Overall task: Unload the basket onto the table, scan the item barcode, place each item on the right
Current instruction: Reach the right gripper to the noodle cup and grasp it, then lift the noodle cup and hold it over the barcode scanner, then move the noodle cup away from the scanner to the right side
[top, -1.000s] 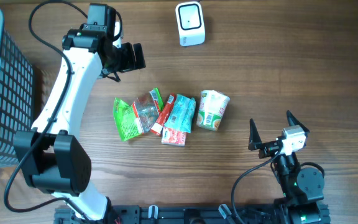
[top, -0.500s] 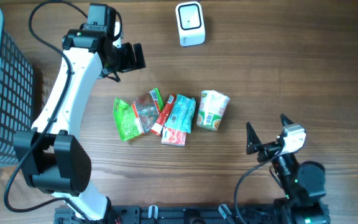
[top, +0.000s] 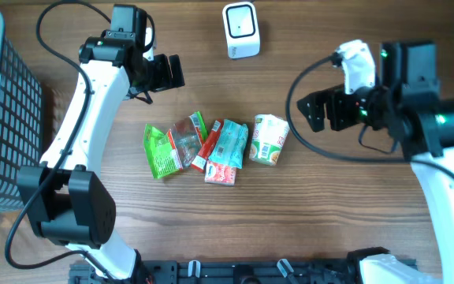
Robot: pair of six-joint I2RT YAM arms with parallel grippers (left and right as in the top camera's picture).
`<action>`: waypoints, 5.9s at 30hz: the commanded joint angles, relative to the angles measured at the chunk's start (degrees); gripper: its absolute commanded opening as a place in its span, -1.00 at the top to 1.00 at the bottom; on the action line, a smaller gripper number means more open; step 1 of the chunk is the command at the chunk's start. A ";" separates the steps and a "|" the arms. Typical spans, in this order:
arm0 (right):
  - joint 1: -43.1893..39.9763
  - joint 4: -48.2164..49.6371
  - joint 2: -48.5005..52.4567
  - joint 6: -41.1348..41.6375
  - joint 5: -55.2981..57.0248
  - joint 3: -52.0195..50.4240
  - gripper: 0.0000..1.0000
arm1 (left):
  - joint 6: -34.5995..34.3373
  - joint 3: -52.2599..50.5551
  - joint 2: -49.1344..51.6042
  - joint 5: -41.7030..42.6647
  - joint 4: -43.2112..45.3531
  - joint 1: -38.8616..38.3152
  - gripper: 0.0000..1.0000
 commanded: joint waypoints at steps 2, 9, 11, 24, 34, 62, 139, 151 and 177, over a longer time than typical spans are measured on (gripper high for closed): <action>-5.27 -0.35 2.71 -1.79 -6.27 1.33 -0.99 | 0.11 0.11 0.02 0.66 0.13 0.07 -1.00; -20.28 -2.23 13.03 -1.81 -22.49 -3.72 -0.89 | -0.11 0.11 0.02 0.94 1.07 0.07 -1.00; -20.26 -0.55 14.23 -1.88 -24.55 -8.20 -0.76 | -0.07 0.11 0.02 0.07 2.69 0.07 -1.00; -8.57 31.80 14.25 15.74 -25.20 -32.57 -0.91 | -12.76 0.11 0.02 4.96 6.88 12.79 -1.00; -8.31 43.85 14.67 20.94 -25.88 -40.06 -0.99 | -12.76 0.11 0.02 4.94 6.88 12.76 -1.00; -0.55 74.75 27.21 35.93 -28.04 -46.40 -0.76 | -12.76 0.11 0.00 4.94 6.88 12.76 -1.00; 23.47 95.56 61.22 -62.20 58.69 14.99 -0.20 | -12.76 0.11 0.00 4.94 6.88 12.76 -1.00; 22.43 109.02 62.03 -67.78 57.22 15.10 -0.30 | -12.76 0.11 0.02 4.94 6.88 12.76 -1.00; 22.03 51.28 45.75 -25.09 54.55 29.64 -0.31 | -12.76 0.11 0.00 4.94 6.88 12.76 -1.00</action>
